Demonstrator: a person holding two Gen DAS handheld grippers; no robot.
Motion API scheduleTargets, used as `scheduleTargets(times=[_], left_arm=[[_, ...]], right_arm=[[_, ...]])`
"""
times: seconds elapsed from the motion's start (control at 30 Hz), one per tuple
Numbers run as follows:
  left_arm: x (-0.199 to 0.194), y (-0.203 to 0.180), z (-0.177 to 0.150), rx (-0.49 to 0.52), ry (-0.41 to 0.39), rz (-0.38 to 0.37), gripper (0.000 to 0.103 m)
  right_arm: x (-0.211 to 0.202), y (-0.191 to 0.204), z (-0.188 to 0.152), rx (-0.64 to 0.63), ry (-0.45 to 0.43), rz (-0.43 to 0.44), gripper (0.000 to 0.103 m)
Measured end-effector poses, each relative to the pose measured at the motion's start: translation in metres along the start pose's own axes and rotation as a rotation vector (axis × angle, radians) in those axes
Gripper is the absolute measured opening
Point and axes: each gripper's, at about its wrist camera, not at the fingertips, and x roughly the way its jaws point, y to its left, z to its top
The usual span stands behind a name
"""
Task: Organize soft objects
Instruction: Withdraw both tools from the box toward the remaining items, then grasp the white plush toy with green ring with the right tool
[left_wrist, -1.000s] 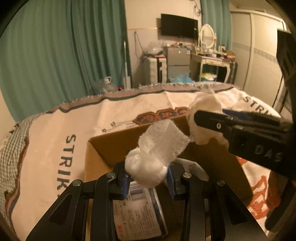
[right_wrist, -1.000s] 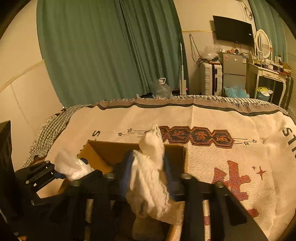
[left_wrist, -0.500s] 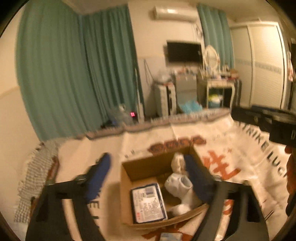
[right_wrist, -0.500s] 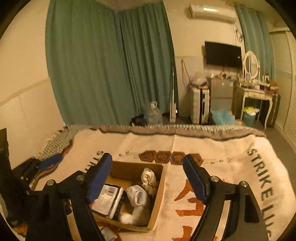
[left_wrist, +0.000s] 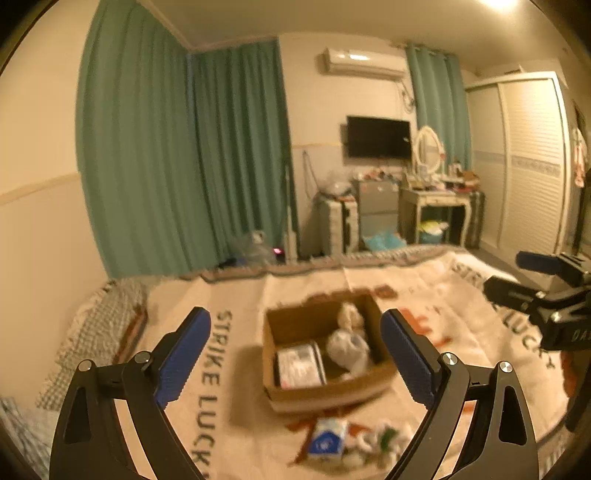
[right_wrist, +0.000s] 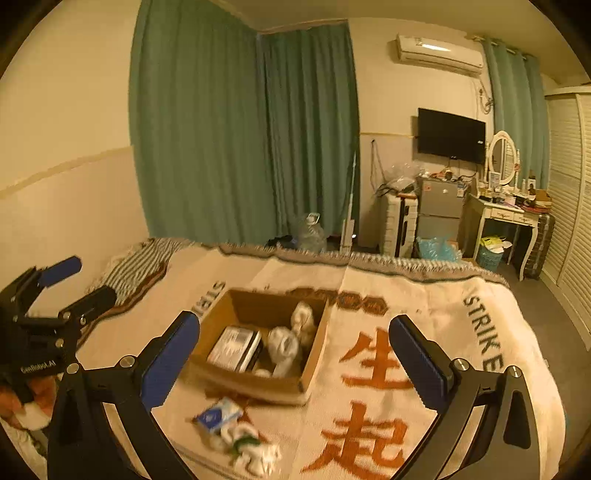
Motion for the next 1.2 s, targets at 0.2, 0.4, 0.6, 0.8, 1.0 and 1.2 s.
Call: scheduleTargets(times=[0.2, 0.4, 0.6, 0.8, 1.0, 1.2], left_arm=[[0.016, -0.008, -0.039, -0.019, 0.075, -0.003, 0.095], [0.045, -0.014, -0.083, -0.015, 0.181, 0.003, 0.094], [0.079, -0.004, -0.126, -0.054, 0.317, -0.004, 0.094], [0.103, 0.009, -0.149, -0.089, 0.407, 0.002, 0.093], [0.117, 0.012, -0.161, -0.088, 0.452, -0.018, 0.093], [0.119, 0.008, -0.162, -0.079, 0.463, -0.033, 0.093]], right_arm=[[0.026, 0.012, -0.057, -0.024, 0.094, 0.046, 0.103], [0.067, 0.024, -0.1, -0.032, 0.178, 0.104, 0.103], [0.117, 0.044, -0.15, -0.116, 0.334, 0.126, 0.089], [0.149, 0.049, -0.174, -0.102, 0.409, 0.155, 0.065], [0.16, 0.062, -0.182, -0.15, 0.423, 0.184, 0.05], [0.16, 0.063, -0.179, -0.145, 0.391, 0.178, 0.036]])
